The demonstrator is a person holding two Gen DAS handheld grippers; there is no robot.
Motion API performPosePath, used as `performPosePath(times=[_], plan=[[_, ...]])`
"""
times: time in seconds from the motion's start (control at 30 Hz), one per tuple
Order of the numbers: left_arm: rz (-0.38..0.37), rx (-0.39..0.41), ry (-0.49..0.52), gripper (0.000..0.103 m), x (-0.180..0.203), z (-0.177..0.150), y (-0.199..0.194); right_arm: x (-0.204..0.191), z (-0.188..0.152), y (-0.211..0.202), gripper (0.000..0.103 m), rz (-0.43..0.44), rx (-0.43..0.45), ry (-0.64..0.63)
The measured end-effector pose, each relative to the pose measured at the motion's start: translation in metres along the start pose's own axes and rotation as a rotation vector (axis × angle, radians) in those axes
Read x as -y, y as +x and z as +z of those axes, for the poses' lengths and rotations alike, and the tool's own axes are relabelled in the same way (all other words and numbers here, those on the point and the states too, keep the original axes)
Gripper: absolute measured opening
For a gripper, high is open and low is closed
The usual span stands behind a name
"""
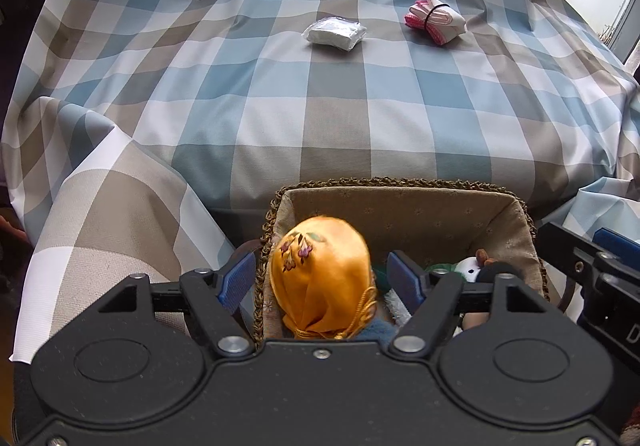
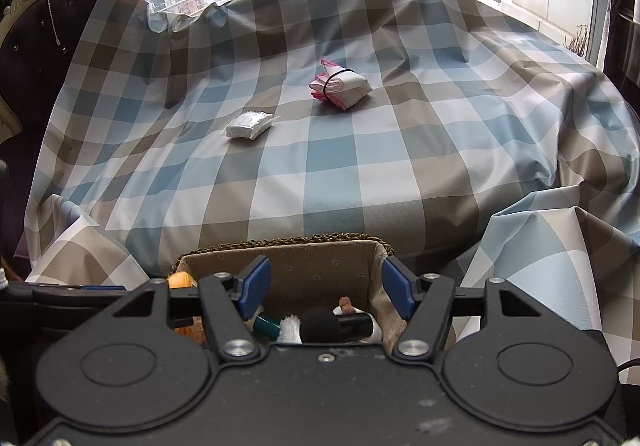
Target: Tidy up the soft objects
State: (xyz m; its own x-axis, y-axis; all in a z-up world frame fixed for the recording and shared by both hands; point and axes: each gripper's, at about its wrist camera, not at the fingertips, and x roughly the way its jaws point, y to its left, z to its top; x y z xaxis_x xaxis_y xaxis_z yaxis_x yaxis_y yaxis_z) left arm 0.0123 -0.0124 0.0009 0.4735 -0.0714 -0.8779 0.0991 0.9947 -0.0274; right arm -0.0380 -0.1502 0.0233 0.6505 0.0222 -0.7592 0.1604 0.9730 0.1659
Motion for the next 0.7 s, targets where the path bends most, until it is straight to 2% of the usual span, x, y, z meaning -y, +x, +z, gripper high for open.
performPosePath(times=[0.07, 0.17, 0.7], plan=[[0.002, 0.004, 0.004, 0.078, 0.0009, -0.0001, -0.0004, -0.0001, -0.0001, 0.0000, 0.063, 0.000, 0.000, 0.000], [0.004, 0.017, 0.011, 0.081, 0.0016, 0.0001, -0.0021, -0.0001, -0.0001, 0.0001, 0.063, 0.000, 0.000, 0.000], [0.009, 0.010, 0.007, 0.081, 0.0011, 0.0003, -0.0015, 0.0010, -0.0006, 0.0007, 0.064, 0.001, 0.000, 0.001]])
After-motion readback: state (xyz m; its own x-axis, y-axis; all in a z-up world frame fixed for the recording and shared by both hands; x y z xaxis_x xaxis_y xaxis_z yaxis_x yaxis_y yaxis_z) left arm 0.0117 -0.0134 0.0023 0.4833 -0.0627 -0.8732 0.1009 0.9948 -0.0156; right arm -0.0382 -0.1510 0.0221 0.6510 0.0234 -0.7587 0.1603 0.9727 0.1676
